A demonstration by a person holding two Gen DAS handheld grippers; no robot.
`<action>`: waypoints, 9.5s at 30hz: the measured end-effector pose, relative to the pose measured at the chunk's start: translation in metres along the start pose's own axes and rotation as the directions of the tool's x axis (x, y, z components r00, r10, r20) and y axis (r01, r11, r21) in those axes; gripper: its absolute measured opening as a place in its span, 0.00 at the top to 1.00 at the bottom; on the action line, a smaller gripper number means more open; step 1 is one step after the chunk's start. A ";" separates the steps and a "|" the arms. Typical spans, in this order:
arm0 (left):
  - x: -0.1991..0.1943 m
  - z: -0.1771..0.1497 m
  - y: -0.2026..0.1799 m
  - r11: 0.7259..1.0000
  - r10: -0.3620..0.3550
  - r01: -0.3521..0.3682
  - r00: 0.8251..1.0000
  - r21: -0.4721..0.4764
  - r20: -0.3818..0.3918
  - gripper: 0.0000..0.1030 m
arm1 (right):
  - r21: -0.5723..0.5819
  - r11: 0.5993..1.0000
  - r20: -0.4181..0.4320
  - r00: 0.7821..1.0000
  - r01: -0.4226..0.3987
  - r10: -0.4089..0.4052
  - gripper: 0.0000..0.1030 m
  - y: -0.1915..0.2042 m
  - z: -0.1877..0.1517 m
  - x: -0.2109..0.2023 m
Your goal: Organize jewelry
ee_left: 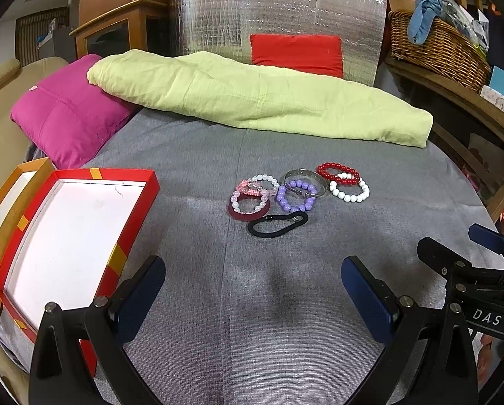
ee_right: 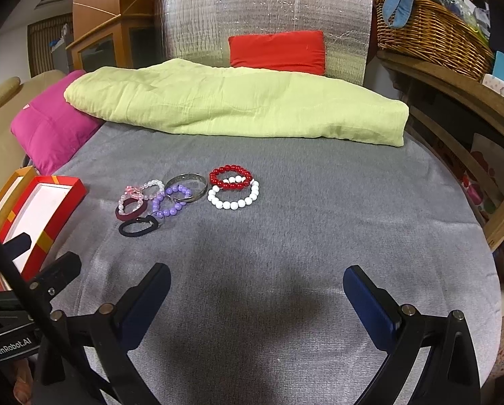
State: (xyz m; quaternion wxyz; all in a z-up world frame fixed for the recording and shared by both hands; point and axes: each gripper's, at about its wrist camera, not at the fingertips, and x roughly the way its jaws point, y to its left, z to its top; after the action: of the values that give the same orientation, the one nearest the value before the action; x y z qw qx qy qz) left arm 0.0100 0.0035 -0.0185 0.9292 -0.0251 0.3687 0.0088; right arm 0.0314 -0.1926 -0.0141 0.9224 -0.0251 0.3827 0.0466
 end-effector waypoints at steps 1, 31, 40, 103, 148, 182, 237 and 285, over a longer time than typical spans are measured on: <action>0.001 0.000 0.000 1.000 0.000 0.000 1.000 -0.002 -0.003 0.00 | 0.001 1.000 -0.002 1.000 0.000 0.000 0.00 0.000 0.000 0.001; 0.037 -0.016 0.018 0.999 -0.017 0.015 0.999 -0.050 -0.039 0.00 | 0.033 0.999 -0.058 0.998 -0.022 0.024 0.00 -0.004 -0.004 0.026; 0.040 -0.006 0.013 0.994 -0.079 0.076 0.996 -0.073 -0.033 0.00 | 0.055 0.993 -0.108 0.988 -0.104 0.109 0.18 0.003 -0.010 0.053; 0.112 0.038 0.053 0.980 -0.032 0.002 0.988 -0.200 -0.149 0.01 | 0.370 0.870 -0.112 0.914 -0.325 0.389 0.90 -0.078 0.022 0.100; 0.097 0.038 -0.013 0.977 -0.195 0.201 0.977 0.071 -0.088 0.90 | 0.385 0.831 -0.031 0.894 -0.402 0.447 0.90 -0.086 0.030 0.093; -0.029 -0.014 0.079 0.988 -0.089 0.088 0.996 -0.129 -0.002 0.90 | 0.304 0.828 -0.045 0.861 -0.471 0.507 0.90 -0.010 -0.024 -0.005; 0.007 -0.017 0.284 0.888 0.241 -0.275 0.961 -0.369 -0.136 0.90 | 0.023 0.747 -0.272 0.715 -0.665 0.644 0.90 0.295 0.049 0.067; -0.011 -0.006 0.280 0.856 0.372 -0.395 0.919 -0.333 -0.132 0.44 | 0.061 0.812 -0.234 0.783 -0.580 0.576 0.65 0.265 0.057 0.081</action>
State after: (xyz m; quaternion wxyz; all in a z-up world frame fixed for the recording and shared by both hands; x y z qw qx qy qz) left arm -0.0120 0.2829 -0.0261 0.8768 -0.1180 0.3877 0.2589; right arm 0.1005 0.0810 -0.0341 0.8098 0.0810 0.4809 0.3262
